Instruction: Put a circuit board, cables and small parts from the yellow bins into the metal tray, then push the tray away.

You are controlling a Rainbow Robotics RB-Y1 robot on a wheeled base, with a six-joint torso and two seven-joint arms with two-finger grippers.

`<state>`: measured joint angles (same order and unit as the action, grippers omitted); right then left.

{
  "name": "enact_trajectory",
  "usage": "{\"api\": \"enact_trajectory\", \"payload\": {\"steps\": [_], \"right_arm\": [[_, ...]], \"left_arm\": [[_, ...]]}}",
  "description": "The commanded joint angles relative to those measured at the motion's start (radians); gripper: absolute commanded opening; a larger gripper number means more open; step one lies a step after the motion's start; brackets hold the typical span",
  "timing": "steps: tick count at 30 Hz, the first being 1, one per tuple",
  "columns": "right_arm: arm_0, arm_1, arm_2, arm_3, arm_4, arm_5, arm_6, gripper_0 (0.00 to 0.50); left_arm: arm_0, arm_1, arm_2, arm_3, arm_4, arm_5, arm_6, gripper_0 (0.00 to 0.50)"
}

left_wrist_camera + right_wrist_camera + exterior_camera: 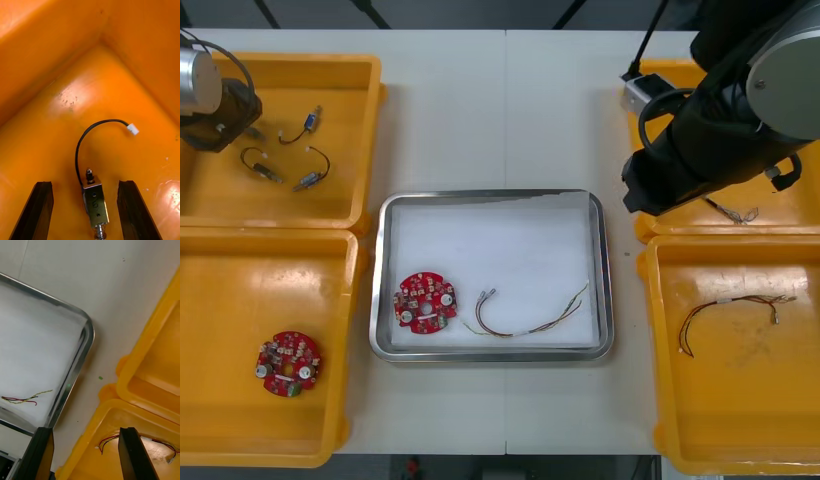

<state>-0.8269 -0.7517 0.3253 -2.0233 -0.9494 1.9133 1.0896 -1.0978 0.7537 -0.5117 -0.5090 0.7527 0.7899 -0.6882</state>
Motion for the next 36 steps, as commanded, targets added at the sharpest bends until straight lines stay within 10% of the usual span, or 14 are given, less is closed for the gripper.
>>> {"api": "enact_trajectory", "payload": {"steps": [1, 12, 23, 36], "right_arm": [[0.035, -0.047, -0.100, -0.026, 0.012, 0.007, -0.076, 0.500], [0.072, -0.066, -0.236, 0.071, 0.057, 0.007, -0.122, 0.500], [-0.008, -0.060, -0.258, 0.319, 0.147, 0.007, -0.169, 0.500], [-0.173, 0.002, -0.258, 0.646, 0.302, -0.008, -0.218, 0.500]], "left_arm": [[0.019, -0.020, 0.001, 0.003, 0.007, -0.018, 0.072, 0.500], [0.021, -0.027, -0.094, 0.004, 0.005, -0.032, 0.078, 0.495], [0.021, -0.027, -0.125, 0.004, -0.001, -0.038, 0.081, 0.003], [-0.019, 0.052, -0.107, -0.098, -0.050, 0.129, 0.067, 0.000]]}}
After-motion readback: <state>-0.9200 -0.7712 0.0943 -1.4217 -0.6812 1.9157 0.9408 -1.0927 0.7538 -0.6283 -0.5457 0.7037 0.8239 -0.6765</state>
